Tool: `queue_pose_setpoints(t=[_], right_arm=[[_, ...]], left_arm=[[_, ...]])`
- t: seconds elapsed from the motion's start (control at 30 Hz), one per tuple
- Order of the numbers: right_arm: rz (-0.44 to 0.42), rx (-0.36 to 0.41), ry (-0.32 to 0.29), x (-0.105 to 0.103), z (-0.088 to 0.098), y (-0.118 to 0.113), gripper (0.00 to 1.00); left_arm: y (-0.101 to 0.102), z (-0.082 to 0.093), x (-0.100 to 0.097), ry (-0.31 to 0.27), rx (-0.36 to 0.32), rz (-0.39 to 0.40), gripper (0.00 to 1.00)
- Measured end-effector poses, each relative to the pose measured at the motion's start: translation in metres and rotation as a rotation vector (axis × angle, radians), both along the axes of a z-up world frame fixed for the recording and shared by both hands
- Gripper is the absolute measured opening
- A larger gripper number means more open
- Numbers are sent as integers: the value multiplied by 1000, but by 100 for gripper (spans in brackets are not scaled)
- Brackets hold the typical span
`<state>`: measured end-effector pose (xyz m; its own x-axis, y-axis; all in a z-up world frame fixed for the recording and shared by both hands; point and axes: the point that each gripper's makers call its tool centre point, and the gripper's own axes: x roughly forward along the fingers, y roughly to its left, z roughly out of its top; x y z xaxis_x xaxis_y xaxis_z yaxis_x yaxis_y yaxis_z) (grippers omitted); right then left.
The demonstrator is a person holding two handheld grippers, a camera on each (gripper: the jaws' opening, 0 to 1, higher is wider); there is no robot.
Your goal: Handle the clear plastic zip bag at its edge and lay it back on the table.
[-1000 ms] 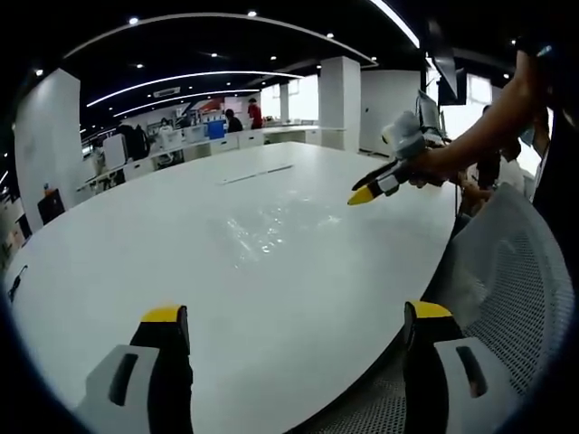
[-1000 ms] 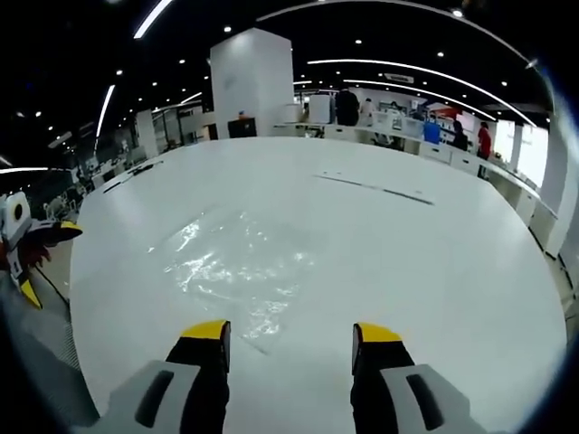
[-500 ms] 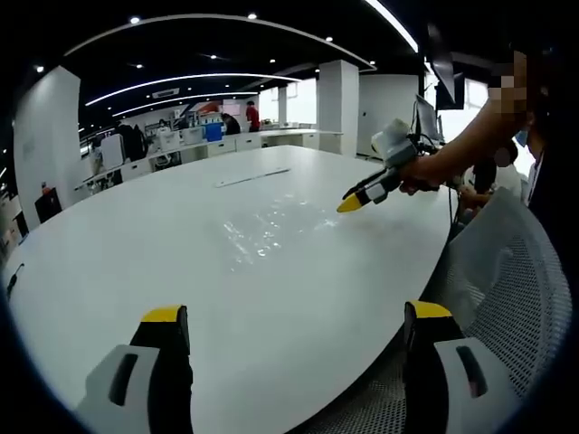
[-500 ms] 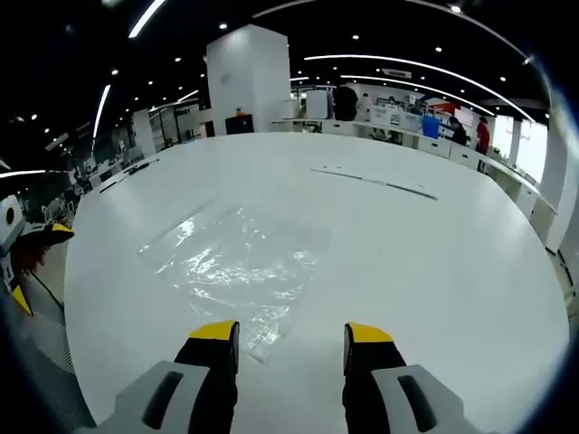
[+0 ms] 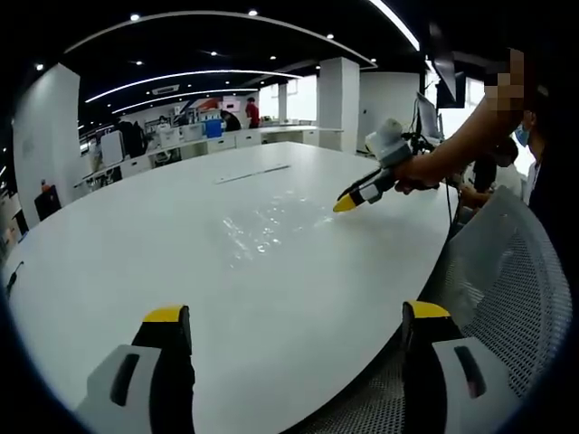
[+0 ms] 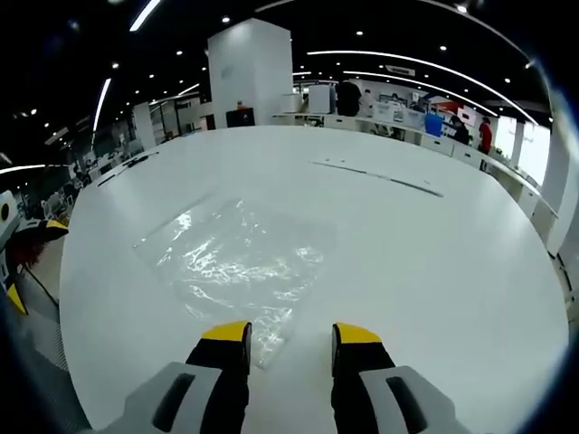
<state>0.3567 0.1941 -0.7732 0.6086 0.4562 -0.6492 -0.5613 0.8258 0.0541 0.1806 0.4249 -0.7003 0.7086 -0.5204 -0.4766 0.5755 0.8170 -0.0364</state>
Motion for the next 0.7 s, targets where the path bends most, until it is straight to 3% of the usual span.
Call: queue_pose_setpoints(t=[0.33,0.7], right_arm=[[-4,-22,16,0,-7,6,22],[37,-90,-23,-2,-6,9,11]], left_arm=[[1,-1,0,5,1,3,96],[2,-2,0,7,1,5,94]])
